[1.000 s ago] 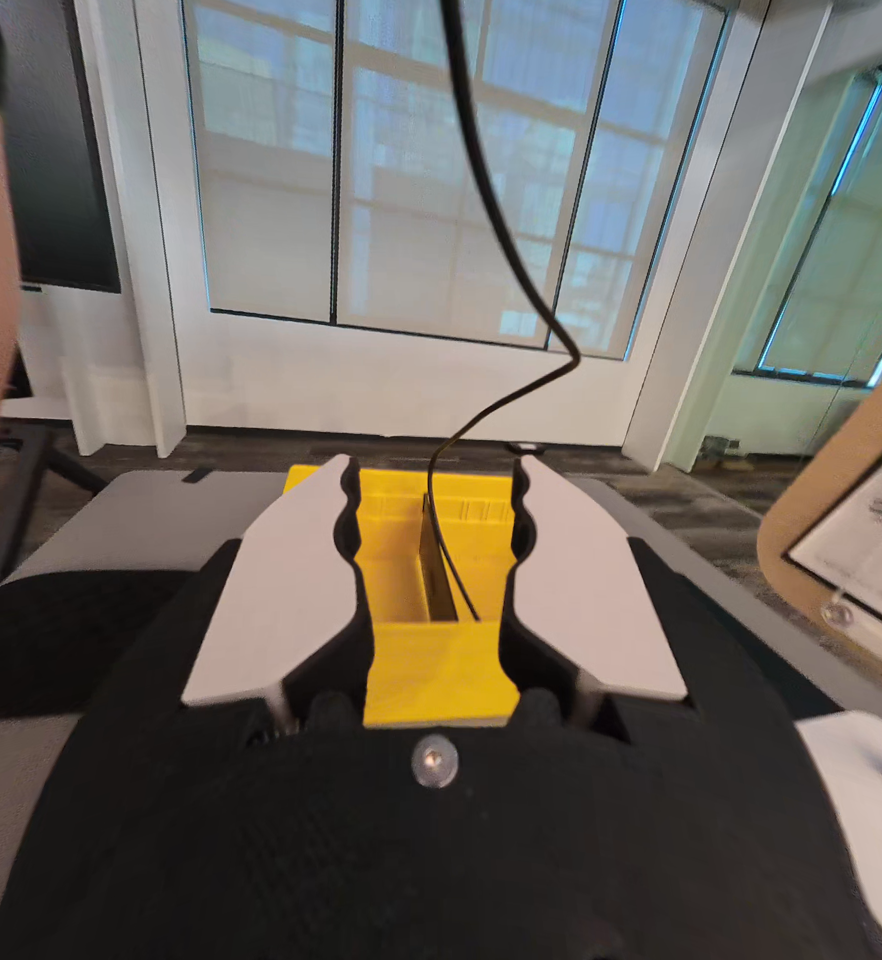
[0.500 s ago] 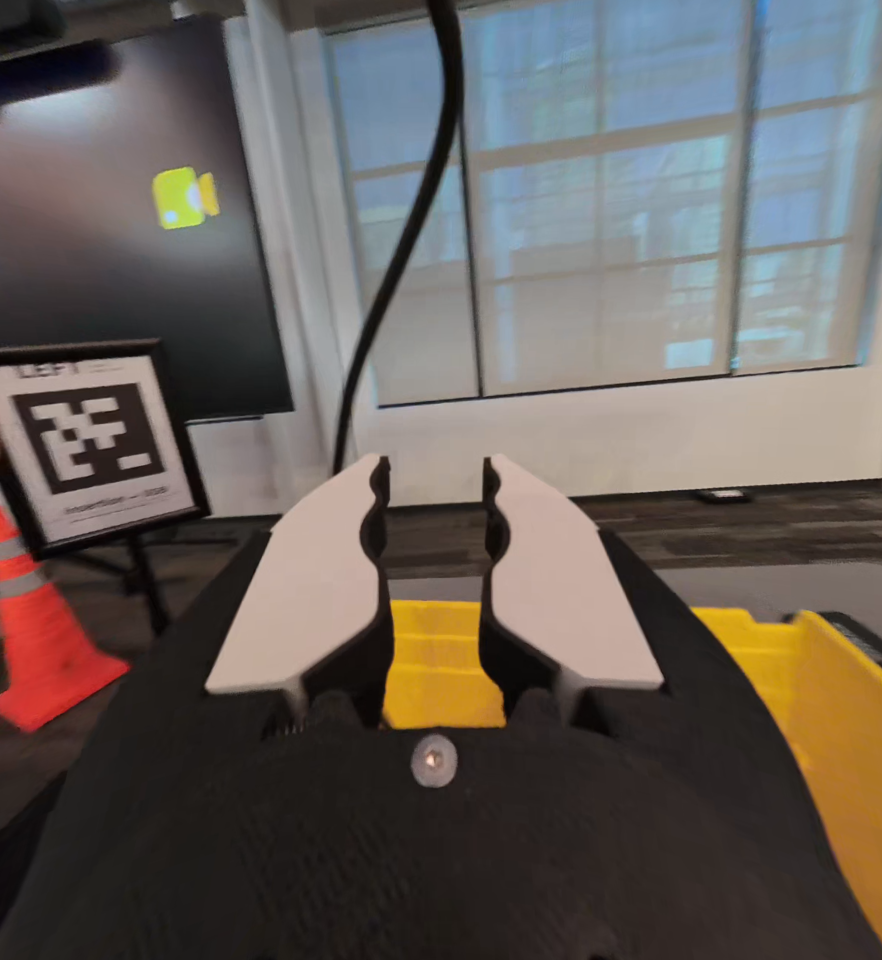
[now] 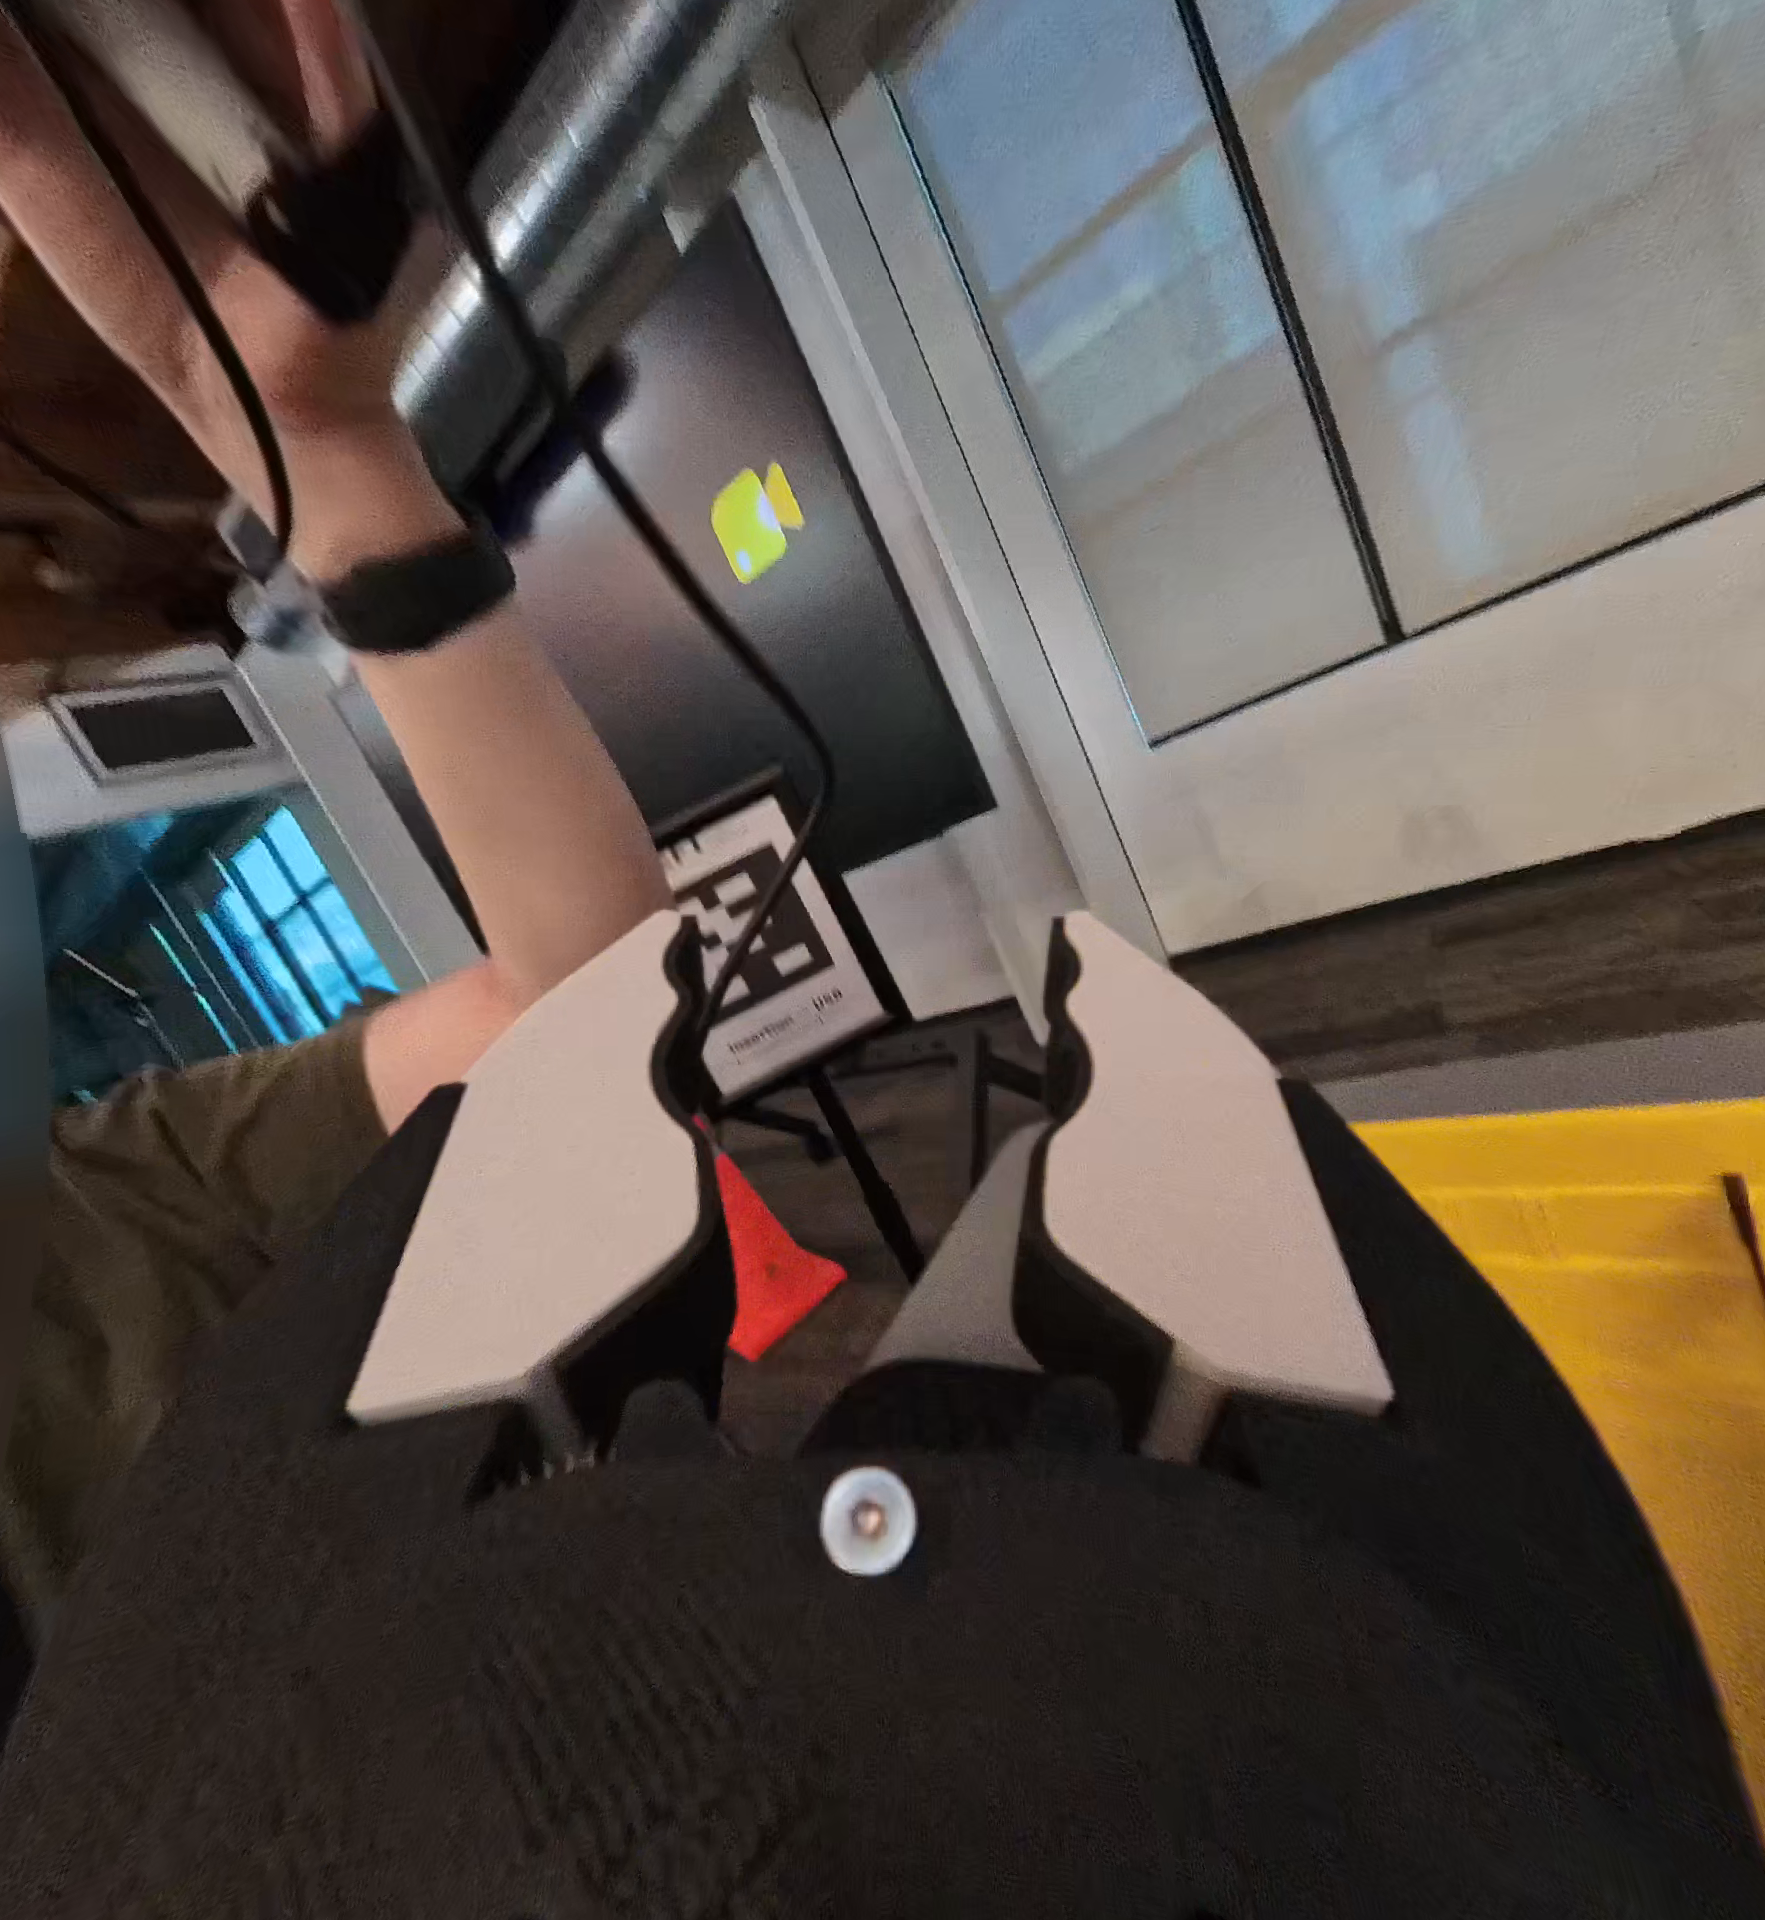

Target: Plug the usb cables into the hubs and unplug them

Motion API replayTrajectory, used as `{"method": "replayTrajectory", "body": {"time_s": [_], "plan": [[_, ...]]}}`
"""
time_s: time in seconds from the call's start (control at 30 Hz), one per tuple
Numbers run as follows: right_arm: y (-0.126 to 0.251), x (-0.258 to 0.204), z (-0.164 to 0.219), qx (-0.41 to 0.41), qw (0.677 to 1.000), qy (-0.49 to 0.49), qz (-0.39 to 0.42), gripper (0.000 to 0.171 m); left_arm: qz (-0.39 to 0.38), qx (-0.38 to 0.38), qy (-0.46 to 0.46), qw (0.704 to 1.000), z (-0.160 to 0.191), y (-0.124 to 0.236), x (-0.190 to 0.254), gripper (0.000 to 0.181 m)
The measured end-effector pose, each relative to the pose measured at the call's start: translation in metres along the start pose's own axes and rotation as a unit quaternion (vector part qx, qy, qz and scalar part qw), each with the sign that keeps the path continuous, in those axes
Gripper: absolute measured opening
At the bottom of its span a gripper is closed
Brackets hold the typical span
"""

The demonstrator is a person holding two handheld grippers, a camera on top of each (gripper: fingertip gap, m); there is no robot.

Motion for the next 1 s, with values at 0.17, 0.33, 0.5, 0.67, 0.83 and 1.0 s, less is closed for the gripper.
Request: {"method": "replayTrajectory", "body": {"time_s": [0.17, 0.33, 0.5, 0.67, 0.83, 1.0], "plan": [[-0.049, -0.027, 0.047, -0.023, 0.999, -0.026, 0.012, 0.077, -0.001, 0.008, 0.001, 1.000, -0.002, 0.001, -0.005, 0.026], [-0.087, -0.014, 0.090, -0.105, 0.992, -0.007, 0.075, 0.048, 0.000, 0.008, 0.006, 1.000, 0.001, 0.000, -0.008, 0.026], [-0.083, -0.028, 0.063, -0.102, 0.994, 0.011, 0.046, 0.000, 0.009, 0.004, 0.015, 1.000, 0.001, 0.006, -0.010, 0.028], [-0.054, -0.057, -0.037, -0.124, 0.986, 0.074, 0.080, 0.001, 0.049, 0.016, 0.030, 0.998, -0.009, 0.015, -0.007, 0.028], [-0.001, -0.089, -0.110, -0.185, 0.963, 0.121, 0.153, 0.001, 0.059, 0.033, 0.025, 0.997, -0.018, 0.018, 0.000, 0.026], [0.077, -0.123, -0.142, -0.211, 0.959, 0.028, 0.185, 0.001, 0.083, 0.025, 0.034, 0.996, -0.007, -0.001, 0.009, 0.027]]}}
Point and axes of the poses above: each gripper's, where its closed fingertips meet, y back along the fingers, z out of its underside, x = y × z across the jaws, the point moved 4 cm from there along y, back along the fingers, and after that the axes turned 5 degrees about -z, right-handed, at the moved point
